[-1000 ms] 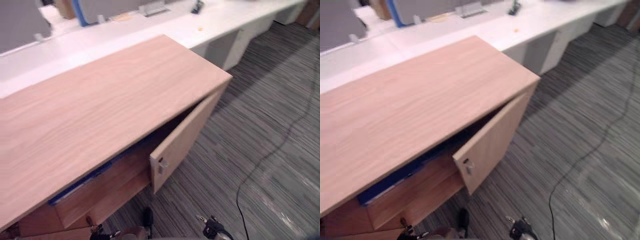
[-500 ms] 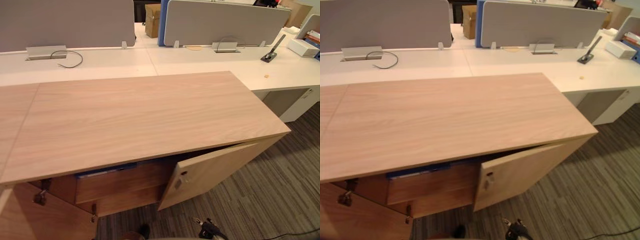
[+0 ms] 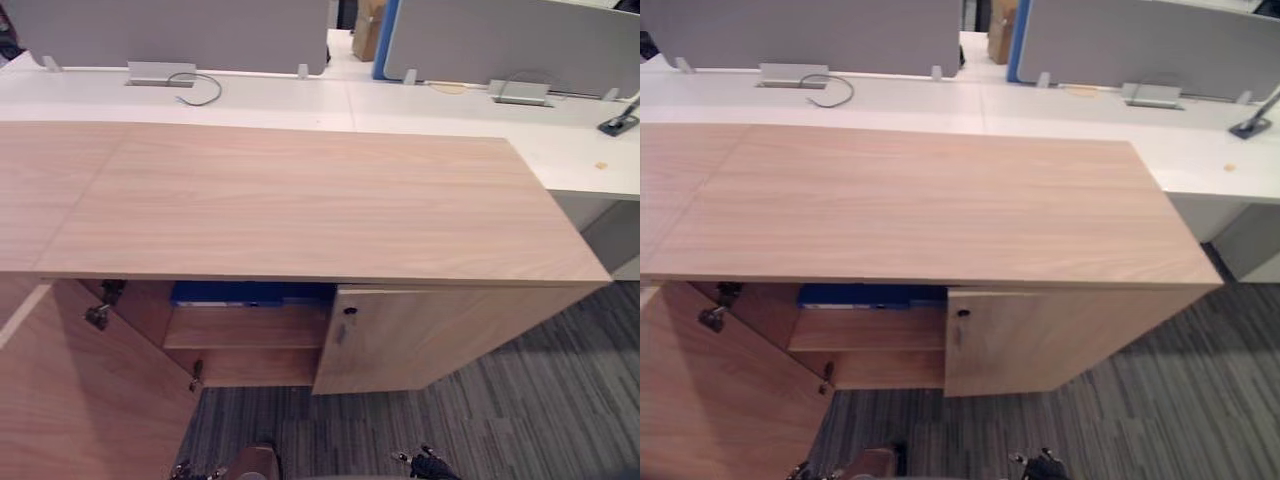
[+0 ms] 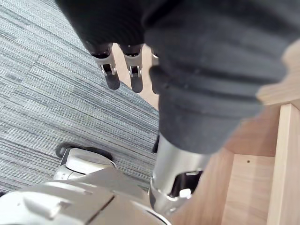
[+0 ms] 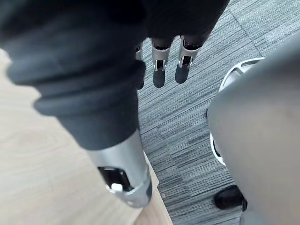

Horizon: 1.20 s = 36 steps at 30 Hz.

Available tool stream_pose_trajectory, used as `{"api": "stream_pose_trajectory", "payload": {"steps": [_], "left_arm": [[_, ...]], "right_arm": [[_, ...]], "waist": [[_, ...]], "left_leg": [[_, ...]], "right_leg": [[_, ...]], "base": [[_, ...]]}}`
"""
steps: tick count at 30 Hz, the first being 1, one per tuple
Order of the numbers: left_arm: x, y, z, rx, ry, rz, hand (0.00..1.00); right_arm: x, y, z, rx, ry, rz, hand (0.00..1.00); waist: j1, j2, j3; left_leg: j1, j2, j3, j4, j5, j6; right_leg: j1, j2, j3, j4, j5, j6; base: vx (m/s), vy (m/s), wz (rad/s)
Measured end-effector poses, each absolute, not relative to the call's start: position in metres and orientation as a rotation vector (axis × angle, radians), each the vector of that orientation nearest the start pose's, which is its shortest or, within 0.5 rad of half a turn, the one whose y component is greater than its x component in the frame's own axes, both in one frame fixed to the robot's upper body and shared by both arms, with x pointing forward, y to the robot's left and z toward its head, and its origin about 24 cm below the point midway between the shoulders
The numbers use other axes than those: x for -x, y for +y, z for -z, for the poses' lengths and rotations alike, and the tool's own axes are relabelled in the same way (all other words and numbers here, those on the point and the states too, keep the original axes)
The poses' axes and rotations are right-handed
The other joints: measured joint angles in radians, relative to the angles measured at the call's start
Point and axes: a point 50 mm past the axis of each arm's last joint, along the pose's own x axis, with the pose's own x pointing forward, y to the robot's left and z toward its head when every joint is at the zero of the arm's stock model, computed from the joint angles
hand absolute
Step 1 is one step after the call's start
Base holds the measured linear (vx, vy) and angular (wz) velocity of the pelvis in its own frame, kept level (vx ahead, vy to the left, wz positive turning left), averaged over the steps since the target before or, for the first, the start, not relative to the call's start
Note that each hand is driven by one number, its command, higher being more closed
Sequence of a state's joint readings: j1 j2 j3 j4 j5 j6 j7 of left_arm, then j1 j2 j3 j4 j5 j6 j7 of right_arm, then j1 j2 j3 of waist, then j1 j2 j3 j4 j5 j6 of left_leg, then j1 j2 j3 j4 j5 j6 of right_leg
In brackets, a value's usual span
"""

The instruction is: Walk over to the cabinet, pick up the folder, carry it to the office cabinet, place the folder inside the office cabinet, then close the office cabinet door

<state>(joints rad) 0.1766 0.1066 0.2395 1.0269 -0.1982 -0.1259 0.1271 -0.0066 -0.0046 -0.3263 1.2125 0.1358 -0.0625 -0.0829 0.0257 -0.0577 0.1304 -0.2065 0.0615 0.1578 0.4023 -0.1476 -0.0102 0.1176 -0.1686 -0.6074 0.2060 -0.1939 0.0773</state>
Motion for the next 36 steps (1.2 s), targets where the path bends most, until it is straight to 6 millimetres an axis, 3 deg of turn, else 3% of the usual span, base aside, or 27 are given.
{"api": "stream_pose_trajectory", "payload": {"steps": [2,7,8,9,11,16,23,25,26,28,29,30,34,35,36], "left_arm": [[-0.062,0.238,0.155,0.090,1.031,-0.557,0.00],[-0.065,0.237,0.155,0.050,1.031,-0.517,0.00],[-0.065,0.237,0.155,0.050,1.031,-0.516,0.00],[-0.064,0.237,0.155,0.050,1.032,-0.517,0.00],[-0.064,0.236,0.155,0.061,1.031,-0.523,0.00],[-0.064,0.235,0.155,0.093,1.018,-0.537,0.00],[-0.064,0.236,0.155,0.079,1.020,-0.521,0.00],[-0.061,0.235,0.156,0.071,1.035,-0.509,0.00],[-0.063,0.232,0.156,0.053,1.040,-0.480,0.00],[-0.068,0.233,0.155,0.027,1.029,-0.457,0.00],[-0.069,0.234,0.154,0.023,1.024,-0.456,0.00],[-0.071,0.236,0.154,0.021,1.015,-0.461,0.00],[-0.067,0.239,0.153,0.030,1.019,-0.486,0.00],[-0.064,0.240,0.153,0.041,1.022,-0.503,0.00],[-0.061,0.240,0.154,0.052,1.029,-0.513,0.00]], "right_arm": [[-0.091,-0.181,0.169,-0.286,1.131,0.466,0.00],[-0.087,-0.183,0.170,-0.341,1.128,0.530,0.00],[-0.087,-0.182,0.170,-0.345,1.128,0.532,0.00],[-0.088,-0.181,0.170,-0.354,1.125,0.538,0.00],[-0.090,-0.183,0.169,-0.356,1.112,0.546,0.00],[-0.090,-0.183,0.167,-0.373,1.077,0.567,0.00],[-0.084,-0.182,0.168,-0.333,1.099,0.553,0.00],[-0.082,-0.184,0.168,-0.324,1.099,0.552,0.00],[-0.078,-0.191,0.167,-0.291,1.090,0.551,0.00],[-0.074,-0.191,0.166,-0.280,1.088,0.548,0.00],[-0.073,-0.189,0.167,-0.278,1.093,0.535,0.00],[-0.072,-0.187,0.168,-0.277,1.100,0.525,0.00],[-0.070,-0.179,0.170,-0.266,1.131,0.473,0.00],[-0.069,-0.177,0.171,-0.260,1.144,0.455,0.00],[-0.068,-0.177,0.171,-0.261,1.149,0.457,0.00]], "waist": [[0.008,-0.014,-0.006],[-0.007,-0.020,-0.007],[-0.006,-0.021,-0.007],[-0.008,-0.025,-0.004],[-0.009,-0.017,0.005],[-0.007,-0.016,0.015],[-0.002,-0.018,0.013],[-0.017,-0.006,0.008],[-0.030,0.014,-0.009],[-0.032,0.010,-0.011],[-0.031,0.003,-0.021],[-0.031,-0.007,-0.030],[-0.001,-0.033,-0.049],[0.008,-0.045,-0.056],[0.010,-0.047,-0.061]], "left_leg": [[0.000,-0.040,0.007,-0.051,0.024,0.028],[0.042,-0.118,0.039,-0.230,0.134,0.024],[0.065,-0.131,0.020,-0.295,0.168,0.034],[0.103,-0.148,-0.015,-0.404,0.237,0.019],[0.132,-0.151,-0.056,-0.495,0.290,0.023],[0.133,-0.153,-0.056,-0.497,0.260,0.054],[0.137,-0.174,-0.053,-0.497,0.255,0.058],[0.143,-0.180,-0.110,-0.495,0.255,0.064],[0.141,-0.175,-0.179,-0.477,0.267,0.093],[0.137,-0.180,-0.247,-0.459,0.274,0.085],[0.137,-0.189,-0.299,-0.458,0.279,0.078],[0.135,-0.201,-0.350,-0.463,0.287,0.066],[0.134,-0.219,-0.430,-0.488,0.297,0.052],[0.138,-0.233,-0.443,-0.487,0.301,0.047],[0.140,-0.232,-0.453,-0.486,0.301,0.046]], "right_leg": [[-0.012,-0.013,-0.004,-0.009,0.002,0.000],[0.025,-0.056,-0.097,-0.031,0.017,-0.003],[0.030,-0.055,-0.110,-0.032,0.018,-0.004],[0.034,-0.054,-0.124,-0.033,0.019,-0.005],[0.043,-0.045,-0.150,-0.034,0.019,-0.005],[0.078,-0.033,-0.196,-0.044,0.018,-0.004],[0.099,-0.047,-0.217,-0.046,0.019,-0.007],[0.077,-0.078,-0.177,0.061,0.015,-0.018],[0.000,-0.095,0.000,0.237,0.009,-0.078],[-0.040,-0.076,0.187,0.287,-0.036,-0.050],[-0.041,-0.063,0.274,0.274,-0.060,-0.006],[-0.030,-0.066,0.299,0.228,-0.077,0.025],[-0.017,-0.061,0.279,0.068,-0.074,0.021],[-0.012,-0.057,0.276,0.022,-0.044,0.010],[0.010,-0.057,0.257,0.010,-0.050,0.032]], "base": [[0.11,0.143,0.50],[0.06,0.070,0.81],[0.04,-0.005,0.77],[0.03,-0.022,0.76],[0.01,-0.035,0.69],[-0.06,-0.025,0.34],[-0.03,0.016,0.20],[0.02,0.053,0.61],[0.06,0.103,1.17],[0.06,0.069,1.28],[0.05,-0.039,1.40],[0.04,-0.076,1.41],[-0.01,-0.219,1.01],[-0.03,-0.295,0.46],[-0.04,-0.346,0.41]]}}
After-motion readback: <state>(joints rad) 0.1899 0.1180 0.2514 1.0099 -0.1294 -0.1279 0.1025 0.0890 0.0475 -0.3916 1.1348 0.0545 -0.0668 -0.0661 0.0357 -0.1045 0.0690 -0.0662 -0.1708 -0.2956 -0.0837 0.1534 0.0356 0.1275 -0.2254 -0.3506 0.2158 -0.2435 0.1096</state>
